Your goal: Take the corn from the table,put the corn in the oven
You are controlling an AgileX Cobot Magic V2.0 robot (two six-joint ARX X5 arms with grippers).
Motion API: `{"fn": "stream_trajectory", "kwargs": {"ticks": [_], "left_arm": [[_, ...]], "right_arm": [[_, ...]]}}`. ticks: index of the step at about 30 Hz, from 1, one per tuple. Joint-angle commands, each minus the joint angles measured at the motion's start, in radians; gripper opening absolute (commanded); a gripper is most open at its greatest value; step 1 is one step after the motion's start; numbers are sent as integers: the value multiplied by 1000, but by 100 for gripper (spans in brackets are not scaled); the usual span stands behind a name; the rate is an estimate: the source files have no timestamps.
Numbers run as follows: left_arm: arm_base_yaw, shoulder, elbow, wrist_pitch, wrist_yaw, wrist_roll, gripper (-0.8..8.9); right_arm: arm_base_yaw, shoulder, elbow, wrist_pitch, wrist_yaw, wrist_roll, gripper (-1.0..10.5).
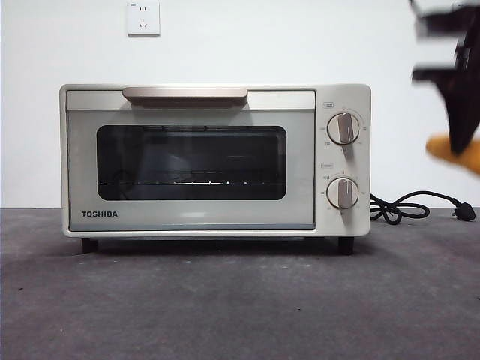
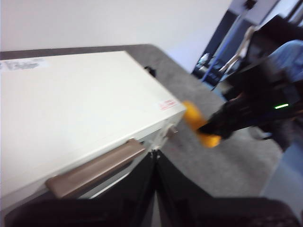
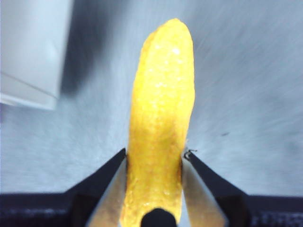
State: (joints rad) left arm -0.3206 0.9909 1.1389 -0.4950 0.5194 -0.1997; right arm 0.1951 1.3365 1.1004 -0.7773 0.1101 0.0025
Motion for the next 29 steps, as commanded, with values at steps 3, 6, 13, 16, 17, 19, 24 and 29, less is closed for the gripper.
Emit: {"fn": "stream_trajectory", "kwargs": {"ticks": [3,6,13,16,17,19,24,29], "left_arm": [[-75,62,2,18,-127,59,-6],[-111,98,2,18,-212,80,-6],[-161,175,2,31,-352,119,-6],[-166,209,2,49,-367,127,-6],[-166,222,2,58,-367,127,-6],[-166,245,2,67,-367,127,-6],[-166,305,2,73,-367,127,-6],[-171,347,2,56,-364,127,-6]], "right_arm": [[0,-109,70,-77,48,-3,-15],[0,-169,108,-126,47,-3,-15],[1,-296,166,-221,-8,6,-15],[1,-344,179,-248,-56,7,-15],[1,-360,181,-256,-66,10,-15],[1,-388,182,-270,-83,14,-15],[1,-440,182,-307,-111,20,-15],[1,-468,182,-320,-111,20,-15]]}}
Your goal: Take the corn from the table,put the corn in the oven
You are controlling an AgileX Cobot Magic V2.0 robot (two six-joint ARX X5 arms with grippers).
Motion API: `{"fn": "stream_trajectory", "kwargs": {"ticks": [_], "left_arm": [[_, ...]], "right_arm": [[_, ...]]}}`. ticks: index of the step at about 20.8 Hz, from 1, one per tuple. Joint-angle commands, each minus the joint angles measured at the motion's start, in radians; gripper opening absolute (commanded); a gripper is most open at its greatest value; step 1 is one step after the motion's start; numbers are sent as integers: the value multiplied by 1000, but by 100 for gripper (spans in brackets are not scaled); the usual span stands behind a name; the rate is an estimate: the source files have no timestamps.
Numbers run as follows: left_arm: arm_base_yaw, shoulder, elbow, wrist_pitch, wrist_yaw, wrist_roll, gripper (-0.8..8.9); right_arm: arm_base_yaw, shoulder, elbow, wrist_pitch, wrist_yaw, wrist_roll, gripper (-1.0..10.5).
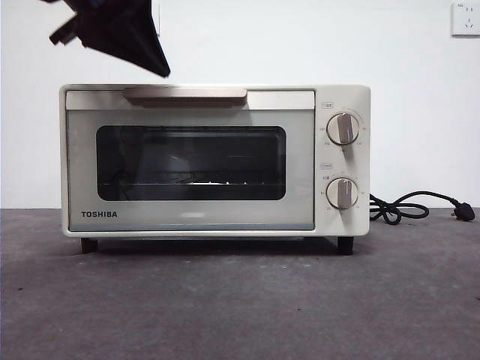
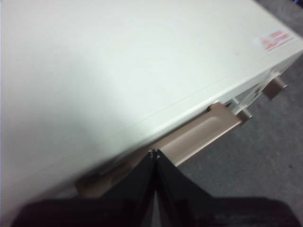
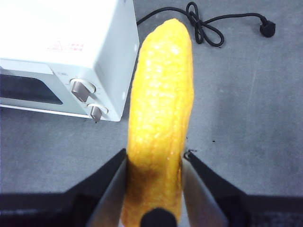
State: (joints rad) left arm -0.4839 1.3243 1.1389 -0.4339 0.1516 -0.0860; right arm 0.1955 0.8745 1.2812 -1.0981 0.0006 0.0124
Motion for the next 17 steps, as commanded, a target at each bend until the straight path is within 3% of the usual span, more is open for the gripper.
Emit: {"fn": "stream_trajectory", "kwargs": {"ticks": [1,17], "left_arm": [[-10,20,2,-11,5,13,-6],[-87,40,2,-262,9,73,-7]], "right_arm": [[1,-10,1,-2,-1,10,-15],[1,-9,1,-3,-11,9,-12]]}}
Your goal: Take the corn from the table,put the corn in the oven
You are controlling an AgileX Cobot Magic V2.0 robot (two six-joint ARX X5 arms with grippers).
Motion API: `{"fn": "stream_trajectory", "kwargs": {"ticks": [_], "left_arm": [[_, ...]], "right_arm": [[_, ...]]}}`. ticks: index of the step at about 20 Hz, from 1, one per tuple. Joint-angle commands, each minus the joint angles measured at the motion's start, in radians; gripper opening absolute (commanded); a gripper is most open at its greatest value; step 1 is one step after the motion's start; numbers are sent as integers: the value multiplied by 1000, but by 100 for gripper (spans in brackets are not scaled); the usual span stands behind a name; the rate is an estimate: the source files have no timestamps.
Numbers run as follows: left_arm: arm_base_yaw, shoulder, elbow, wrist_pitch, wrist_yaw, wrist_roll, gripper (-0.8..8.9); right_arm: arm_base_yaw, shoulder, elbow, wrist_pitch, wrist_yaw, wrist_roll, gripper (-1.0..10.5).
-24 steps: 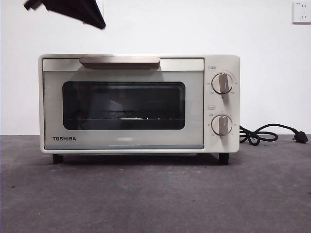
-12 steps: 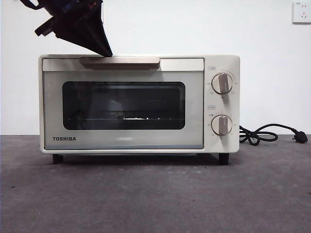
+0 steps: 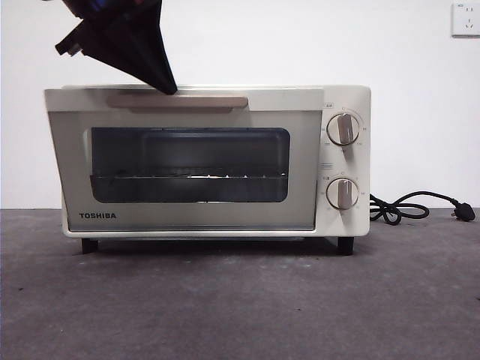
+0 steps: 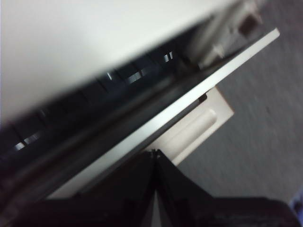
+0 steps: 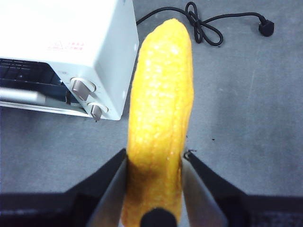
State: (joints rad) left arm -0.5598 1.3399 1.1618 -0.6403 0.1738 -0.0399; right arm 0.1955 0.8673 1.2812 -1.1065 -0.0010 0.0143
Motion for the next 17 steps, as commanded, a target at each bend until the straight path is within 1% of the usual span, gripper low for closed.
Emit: {"fn": "stream_trajectory", "kwargs": {"ticks": [1,4,7,12,13,16,17], "left_arm": [[-18,24,-21,-72,-13,27,-7],[-37,24,-21,-115,-9,27,-7],[-56,24,-21,-164,-9,47,-7],[-92,24,-21,-248,-7,52,-7],[-96,24,-21,-257,12,54,-7],[-97,23,-21,-261,116,61,-7],[-97,23,-21,-257,123,60,-7]], "right_arm": [[1,-2,1,5,-19,6,-12],[1,-2,1,6,-55,4,-12],[1,-2,1,5,-93,4,-12],[1,-2,1,-2,-211,4,-12],[1,-2,1,-2,-242,3,-12],[1,-2,1,-2,-342,-10,-12],[1,-2,1,-3,-364,-15,-12]]}}
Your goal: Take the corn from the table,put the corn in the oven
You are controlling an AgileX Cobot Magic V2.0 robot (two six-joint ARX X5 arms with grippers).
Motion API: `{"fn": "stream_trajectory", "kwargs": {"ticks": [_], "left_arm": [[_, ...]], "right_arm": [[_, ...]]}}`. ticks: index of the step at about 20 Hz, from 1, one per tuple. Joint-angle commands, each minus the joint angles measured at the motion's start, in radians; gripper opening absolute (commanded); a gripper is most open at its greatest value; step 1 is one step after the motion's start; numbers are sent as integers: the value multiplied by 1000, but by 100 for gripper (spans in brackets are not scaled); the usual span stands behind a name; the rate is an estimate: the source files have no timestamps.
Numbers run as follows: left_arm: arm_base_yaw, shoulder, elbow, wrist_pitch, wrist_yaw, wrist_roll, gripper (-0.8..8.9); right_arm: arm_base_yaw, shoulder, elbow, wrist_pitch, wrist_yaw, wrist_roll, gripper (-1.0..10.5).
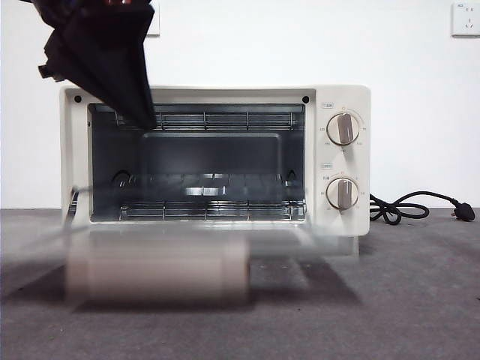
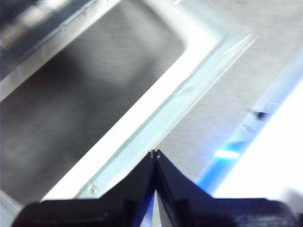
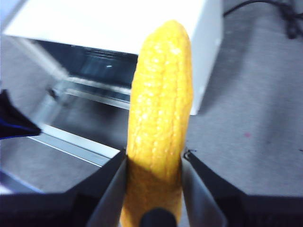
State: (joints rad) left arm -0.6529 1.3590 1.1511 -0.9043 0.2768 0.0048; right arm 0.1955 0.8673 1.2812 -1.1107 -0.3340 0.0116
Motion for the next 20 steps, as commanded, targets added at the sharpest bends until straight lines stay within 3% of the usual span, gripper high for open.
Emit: {"fn": "stream_trajectory", "kwargs": {"ticks": [1,4,7,12,16,20], "left_arm": [[-3,3,-11,9,18,16,-7],[-3,-21,-11,21,18,16,-7],[-3,-105,-11,91,18,-1,-7],[-3,-312,-11,250,10,-95,-7],[-3,-472,-11,315,-20,-150,-7],[-3,-570,-11,311,-96,-161,-7]], "right_arm": [[1,-2,1,2,-65,-15,-12],[1,-2,1,4,-207,-68,-12],[2,-2,1,25,-403,-102,-12],[18,-2,1,103,-510,-101,-12],[141,-2,1,215,-520,-101,-12],[317,-2,1,367,-336,-72,-13]]}}
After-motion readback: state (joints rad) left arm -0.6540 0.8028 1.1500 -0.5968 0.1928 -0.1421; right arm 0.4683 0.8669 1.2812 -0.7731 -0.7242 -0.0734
